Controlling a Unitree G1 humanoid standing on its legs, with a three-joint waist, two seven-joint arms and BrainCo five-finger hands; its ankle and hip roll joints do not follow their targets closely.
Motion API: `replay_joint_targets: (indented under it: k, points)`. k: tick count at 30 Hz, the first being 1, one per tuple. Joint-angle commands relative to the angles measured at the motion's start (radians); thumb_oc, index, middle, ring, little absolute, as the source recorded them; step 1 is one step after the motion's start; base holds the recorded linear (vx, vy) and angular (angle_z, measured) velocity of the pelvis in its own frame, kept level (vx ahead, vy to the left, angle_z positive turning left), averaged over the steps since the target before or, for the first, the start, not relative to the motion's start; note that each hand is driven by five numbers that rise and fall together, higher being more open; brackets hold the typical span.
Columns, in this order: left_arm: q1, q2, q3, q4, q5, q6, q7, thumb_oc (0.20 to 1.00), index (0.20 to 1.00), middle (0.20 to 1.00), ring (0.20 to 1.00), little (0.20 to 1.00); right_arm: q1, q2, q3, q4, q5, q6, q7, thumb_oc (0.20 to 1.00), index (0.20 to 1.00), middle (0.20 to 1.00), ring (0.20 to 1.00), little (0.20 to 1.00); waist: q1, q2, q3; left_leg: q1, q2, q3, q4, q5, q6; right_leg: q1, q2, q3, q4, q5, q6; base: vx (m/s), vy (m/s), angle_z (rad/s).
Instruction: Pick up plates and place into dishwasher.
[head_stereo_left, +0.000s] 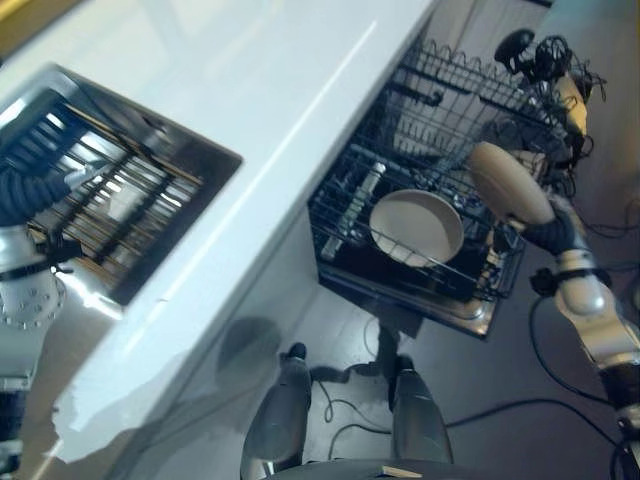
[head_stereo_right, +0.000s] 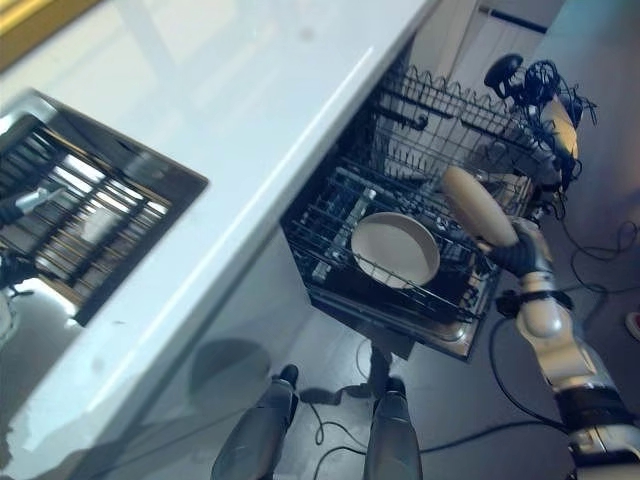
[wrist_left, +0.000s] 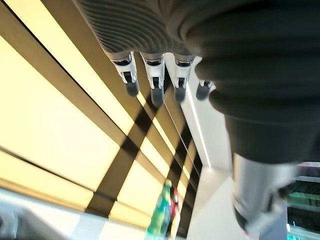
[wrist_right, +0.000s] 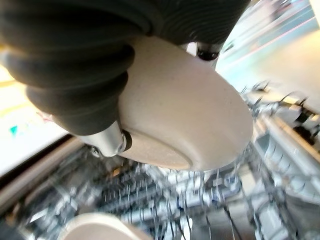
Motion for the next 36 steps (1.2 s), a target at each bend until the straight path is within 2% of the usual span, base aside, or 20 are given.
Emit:
replay_joint_targets:
  k: [1,4,6,9,13,19,23,29,36]
  points:
    - [0.047,0.088,0.069,-0.087,-0.049,-0.027,0.03,1.0,1.0,1.0,1.0,1.0,0.028,-0.05,-0.057,-0.066,0.097,-0.004,-0.037,0.2,0.2,0.2,0.2,0.2,0.034,-0.073,-0.001,-0.003,0.031,0.035,-0.018,-0.022,0.049,0.06,-0.01,0.008,-0.226,0.163,-0.018,0.18,-0.415,0.26]
    - [0.04,0.077,0.047,-0.128,-0.041,-0.015,0.025,1.0,1.0,1.0,1.0,1.0,0.036,-0.075,-0.059,-0.098,0.122,-0.009,-0.018,0.2,0.2,0.2,0.2,0.2,0.044,-0.065,0.011,0.031,0.106,0.001,-0.153,0.068,0.013,0.09,0.027,-0.034,-0.264,0.139,-0.04,0.14,-0.252,0.26]
    - [0.03,0.066,0.025,-0.147,-0.037,-0.002,0.035,1.0,1.0,1.0,1.0,1.0,0.03,-0.092,-0.063,-0.125,0.141,-0.018,0.002,0.2,0.2,0.2,0.2,0.2,0.048,-0.048,0.022,0.038,0.137,0.001,-0.215,0.117,-0.008,0.096,0.033,-0.061,-0.273,0.126,-0.051,0.07,-0.085,0.4]
    - [0.016,0.054,-0.002,-0.15,-0.034,0.002,0.063,1.0,1.0,1.0,1.0,1.0,0.013,-0.124,-0.087,-0.144,0.149,-0.054,0.027,0.2,0.2,0.2,0.2,0.2,0.046,-0.018,0.041,0.033,0.158,0.019,-0.273,0.168,-0.024,0.084,0.031,-0.103,-0.263,0.111,-0.063,-0.01,-0.001,0.31]
    - [-0.012,0.026,-0.04,-0.153,-0.013,0.002,0.089,1.0,1.0,1.0,1.0,1.0,-0.049,-0.15,-0.085,-0.119,0.127,-0.064,0.031,0.2,0.2,0.2,0.2,0.2,0.052,0.014,0.051,0.031,0.154,0.025,-0.329,0.206,-0.029,0.06,0.022,-0.14,-0.244,0.096,-0.071,-0.02,0.038,0.17]
    - [-0.101,-0.001,-0.107,-0.136,-0.002,0.033,0.115,1.0,1.0,1.0,1.0,1.0,-0.214,-0.181,0.003,-0.033,0.12,-0.083,0.041,0.2,0.2,0.2,0.2,0.2,0.055,0.063,0.069,0.008,0.138,0.057,-0.366,0.241,-0.019,-0.01,-0.003,-0.159,-0.193,0.088,-0.076,-0.06,0.075,0.11]
    - [-0.159,-0.009,-0.145,-0.118,0.008,0.052,0.123,1.0,1.0,1.0,1.0,1.0,-0.31,-0.194,0.043,0.009,0.111,-0.095,0.039,0.2,0.2,0.2,0.2,0.2,0.055,0.08,0.077,-0.013,0.123,0.071,-0.37,0.255,-0.01,-0.051,-0.012,-0.152,-0.17,0.09,-0.075,-0.04,0.03,0.09]
    - [-0.224,-0.003,-0.184,-0.1,0.005,0.079,0.129,1.0,1.0,1.0,1.0,1.0,-0.432,-0.215,0.133,0.076,0.075,-0.042,0.03,0.2,0.2,0.2,0.2,0.2,0.057,0.098,0.091,-0.048,0.11,0.087,-0.361,0.267,-0.003,-0.102,-0.019,-0.141,-0.141,0.093,-0.072,-0.01,-0.001,0.01]
    - [-0.237,-0.003,-0.198,-0.103,0.015,0.088,0.138,1.0,1.0,1.0,1.0,1.0,-0.447,-0.211,0.184,0.147,0.119,-0.002,0.056,0.2,0.2,0.2,0.2,0.2,0.056,0.111,0.109,-0.078,0.105,0.096,-0.359,0.277,0.003,-0.143,-0.022,-0.14,-0.12,0.095,-0.07,-0.01,-0.029,0.04]
